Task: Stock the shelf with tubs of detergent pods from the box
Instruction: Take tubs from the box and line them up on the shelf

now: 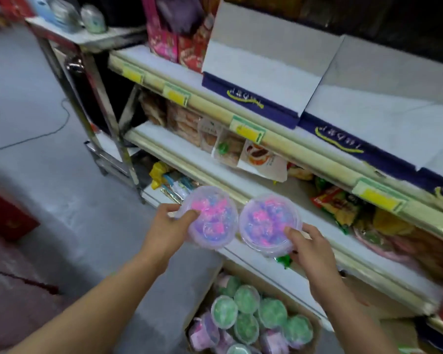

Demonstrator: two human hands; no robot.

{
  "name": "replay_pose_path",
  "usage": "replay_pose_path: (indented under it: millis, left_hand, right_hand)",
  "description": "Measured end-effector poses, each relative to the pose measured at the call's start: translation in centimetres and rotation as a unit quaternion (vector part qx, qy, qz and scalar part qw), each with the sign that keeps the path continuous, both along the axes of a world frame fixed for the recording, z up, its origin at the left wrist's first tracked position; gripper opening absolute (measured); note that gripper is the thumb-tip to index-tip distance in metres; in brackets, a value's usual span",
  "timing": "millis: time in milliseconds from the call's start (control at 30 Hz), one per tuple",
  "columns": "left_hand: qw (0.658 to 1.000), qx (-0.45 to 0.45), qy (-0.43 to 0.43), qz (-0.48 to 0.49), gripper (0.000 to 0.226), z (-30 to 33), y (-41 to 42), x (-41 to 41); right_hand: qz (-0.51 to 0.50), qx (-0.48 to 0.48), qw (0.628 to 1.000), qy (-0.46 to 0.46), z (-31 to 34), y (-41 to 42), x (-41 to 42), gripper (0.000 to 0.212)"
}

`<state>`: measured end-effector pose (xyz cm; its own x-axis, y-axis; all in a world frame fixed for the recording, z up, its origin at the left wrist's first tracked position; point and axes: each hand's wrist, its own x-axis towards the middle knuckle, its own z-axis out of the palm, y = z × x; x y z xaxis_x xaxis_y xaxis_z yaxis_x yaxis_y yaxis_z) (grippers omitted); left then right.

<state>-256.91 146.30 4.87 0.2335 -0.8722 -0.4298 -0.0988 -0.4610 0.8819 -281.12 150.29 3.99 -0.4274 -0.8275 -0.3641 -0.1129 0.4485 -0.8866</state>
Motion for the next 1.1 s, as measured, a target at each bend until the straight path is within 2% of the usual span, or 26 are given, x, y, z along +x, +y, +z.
replay_pose_path:
  millis: [233, 367, 500, 800, 900, 1100]
  left_hand:
    - [0.996, -0.049, 0.072, -0.003, 0.025, 11.4, -1.1, 3.3]
    - [0.993, -0.073, 0.089, -0.019, 0.046, 17.4, -3.4, 5.7]
    - [0.987, -0.120, 0.104, -0.035, 0.020, 22.4, -7.7, 8.7]
    - [0.975, -0.176, 0.072, -0.118, 0.031, 31.6, -20.9, 18.6]
    - [0.970, -0.191, 0.070, -0.133, 0.021, 33.8, -24.9, 21.2]
    - [0.969, -0.197, 0.083, -0.126, 0.020, 37.1, -31.9, 22.8]
  right_hand:
    - [0.017, -0.096, 0.995, -0.005, 12.0, -1.7, 1.8, 0.027]
    - [0.034, -0.142, 0.988, -0.040, 17.7, -3.9, 3.8, 0.022]
    - [0.039, -0.172, 0.983, -0.041, 22.8, -7.7, 6.7, 0.026]
    - [-0.016, -0.250, 0.965, -0.073, 31.2, -18.2, 15.8, 0.018]
    - [-0.029, -0.266, 0.960, -0.077, 33.5, -21.2, 18.4, 0.021]
    - [-0.023, -0.279, 0.959, -0.050, 37.4, -27.3, 21.2, 0.019]
